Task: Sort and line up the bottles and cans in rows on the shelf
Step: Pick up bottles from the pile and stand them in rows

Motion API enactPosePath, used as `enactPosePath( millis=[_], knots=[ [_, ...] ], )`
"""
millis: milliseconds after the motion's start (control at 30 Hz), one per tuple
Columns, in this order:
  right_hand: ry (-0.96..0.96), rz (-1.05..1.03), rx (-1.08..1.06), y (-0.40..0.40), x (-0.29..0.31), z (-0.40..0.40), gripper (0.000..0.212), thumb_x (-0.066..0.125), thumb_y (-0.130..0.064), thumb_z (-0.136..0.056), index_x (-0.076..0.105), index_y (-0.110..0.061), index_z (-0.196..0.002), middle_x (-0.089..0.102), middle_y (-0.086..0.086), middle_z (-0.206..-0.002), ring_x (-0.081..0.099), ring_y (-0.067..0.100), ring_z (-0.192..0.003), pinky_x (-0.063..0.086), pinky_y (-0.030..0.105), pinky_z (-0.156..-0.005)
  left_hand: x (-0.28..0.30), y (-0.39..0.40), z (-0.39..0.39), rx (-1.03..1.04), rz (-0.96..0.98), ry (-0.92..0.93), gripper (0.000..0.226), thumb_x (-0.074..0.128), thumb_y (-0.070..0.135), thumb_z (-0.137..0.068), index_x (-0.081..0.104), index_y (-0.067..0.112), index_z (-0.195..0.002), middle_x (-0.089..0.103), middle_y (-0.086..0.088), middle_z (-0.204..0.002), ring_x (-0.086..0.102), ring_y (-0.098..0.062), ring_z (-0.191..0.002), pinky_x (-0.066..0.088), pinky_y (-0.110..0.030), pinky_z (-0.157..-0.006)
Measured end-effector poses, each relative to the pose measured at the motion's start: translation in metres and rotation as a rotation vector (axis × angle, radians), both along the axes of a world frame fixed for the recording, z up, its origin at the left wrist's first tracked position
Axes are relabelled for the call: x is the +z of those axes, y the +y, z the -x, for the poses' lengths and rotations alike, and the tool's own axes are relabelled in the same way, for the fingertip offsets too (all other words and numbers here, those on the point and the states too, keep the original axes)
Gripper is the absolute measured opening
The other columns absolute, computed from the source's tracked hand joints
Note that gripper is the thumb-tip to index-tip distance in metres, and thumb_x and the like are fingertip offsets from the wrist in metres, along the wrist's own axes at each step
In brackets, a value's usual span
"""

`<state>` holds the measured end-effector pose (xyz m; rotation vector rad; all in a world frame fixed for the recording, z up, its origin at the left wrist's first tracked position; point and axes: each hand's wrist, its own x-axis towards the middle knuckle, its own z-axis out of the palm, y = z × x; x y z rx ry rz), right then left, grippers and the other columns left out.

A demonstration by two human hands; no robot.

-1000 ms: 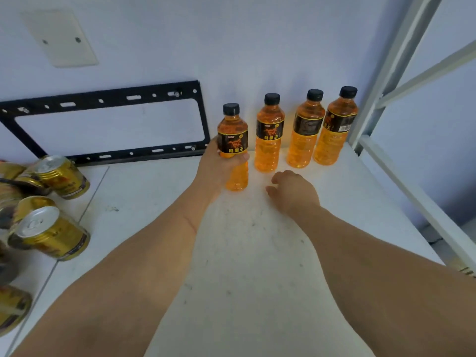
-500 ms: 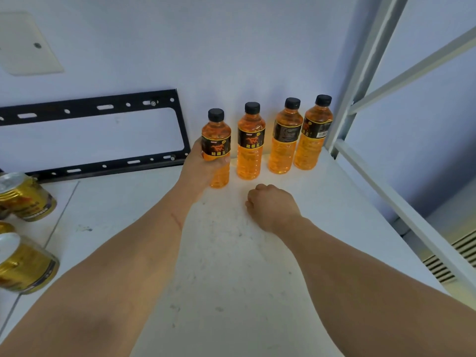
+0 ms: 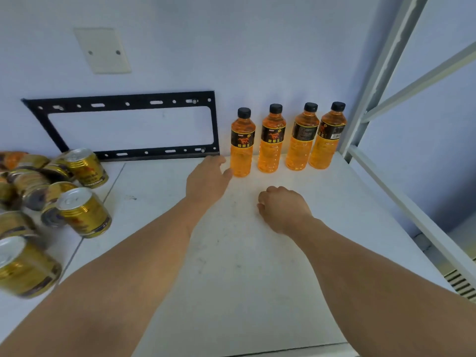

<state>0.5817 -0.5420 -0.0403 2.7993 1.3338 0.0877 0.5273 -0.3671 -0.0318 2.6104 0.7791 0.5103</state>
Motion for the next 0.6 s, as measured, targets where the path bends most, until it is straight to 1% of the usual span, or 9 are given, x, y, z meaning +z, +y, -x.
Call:
enactPosePath(
  millis=[33, 100, 200, 300, 400, 500, 567, 600],
  knots=[
    [-0.013, 0.002, 0.016, -0.003, 0.001, 0.011, 0.033, 0.035, -0.031, -0.104, 0.06, -0.015, -0.119, 0.059, 0.005, -0.108, 0.057, 0.024, -0.099, 0.043, 0.032, -0.071, 0.001, -0.008, 0.021, -0.022, -0.141, 0.051, 0.043, 0.046, 0.043, -0.099, 0.052, 0.024, -0.137, 0.052, 0.002, -0.141, 0.054, -0.02, -0.123, 0.047, -0.036, -0.098],
    [-0.039, 0.0, 0.047, -0.011, 0.003, 0.036, 0.033, 0.033, -0.03, -0.104, 0.059, -0.015, -0.119, 0.058, 0.005, -0.11, 0.057, 0.024, -0.101, 0.041, 0.032, -0.072, 0.001, -0.023, 0.065, -0.093, -0.352, 0.138, 0.04, 0.037, 0.04, -0.102, 0.054, 0.024, -0.135, 0.054, 0.003, -0.139, 0.055, -0.02, -0.118, 0.047, -0.034, -0.093],
    [-0.067, -0.012, 0.099, -0.022, 0.005, 0.081, 0.033, 0.031, -0.028, -0.104, 0.058, -0.015, -0.119, 0.057, 0.005, -0.111, 0.056, 0.024, -0.102, 0.038, 0.031, -0.074, -0.002, -0.037, 0.132, -0.119, -0.559, 0.205, 0.041, 0.03, 0.036, -0.103, 0.06, 0.021, -0.126, 0.059, 0.002, -0.127, 0.058, -0.02, -0.106, 0.047, -0.033, -0.083],
    [-0.08, -0.034, 0.181, -0.023, 0.01, 0.13, 0.032, 0.031, -0.026, -0.105, 0.056, -0.015, -0.12, 0.057, 0.005, -0.113, 0.055, 0.024, -0.104, 0.038, 0.032, -0.075, 0.001, -0.045, 0.196, -0.107, -0.659, 0.242, 0.04, 0.03, 0.034, -0.103, 0.064, 0.018, -0.118, 0.063, 0.0, -0.115, 0.059, -0.022, -0.098, 0.041, -0.033, -0.073],
    [-0.084, -0.072, 0.26, -0.014, 0.017, 0.178, 0.032, 0.032, -0.027, -0.104, 0.056, -0.015, -0.122, 0.057, 0.005, -0.115, 0.056, 0.024, -0.105, 0.039, 0.032, -0.076, 0.013, -0.046, 0.255, -0.099, -0.714, 0.225, 0.034, 0.04, 0.031, -0.1, 0.069, 0.013, -0.103, 0.066, -0.004, -0.099, 0.061, -0.026, -0.089, 0.035, -0.033, -0.063],
    [-0.109, -0.093, 0.348, 0.003, 0.025, 0.221, 0.031, 0.033, -0.027, -0.104, 0.057, -0.015, -0.121, 0.057, 0.005, -0.114, 0.056, 0.024, -0.104, 0.04, 0.033, -0.075, 0.025, -0.037, 0.308, -0.07, -0.73, 0.191, 0.021, 0.06, 0.026, -0.09, 0.071, 0.01, -0.082, 0.065, -0.006, -0.077, 0.063, -0.029, -0.071, 0.043, -0.033, -0.053],
    [-0.12, -0.102, 0.395, 0.018, 0.03, 0.248, 0.031, 0.032, -0.026, -0.104, 0.057, -0.015, -0.12, 0.057, 0.004, -0.113, 0.055, 0.024, -0.103, 0.038, 0.032, -0.072, 0.028, -0.025, 0.338, -0.026, -0.762, 0.163, 0.016, 0.07, 0.023, -0.082, 0.071, 0.011, -0.072, 0.062, -0.005, -0.067, 0.061, -0.027, -0.06, 0.041, -0.03, -0.046],
    [-0.122, -0.11, 0.415, 0.026, 0.033, 0.261, 0.031, 0.032, -0.026, -0.104, 0.057, -0.016, -0.12, 0.057, 0.004, -0.112, 0.055, 0.024, -0.102, 0.037, 0.032, -0.071, 0.029, -0.019, 0.353, -0.011, -0.77, 0.153, 0.015, 0.071, 0.022, -0.08, 0.07, 0.011, -0.07, 0.061, -0.004, -0.066, 0.06, -0.027, -0.058, 0.041, -0.029, -0.046]
  ],
)
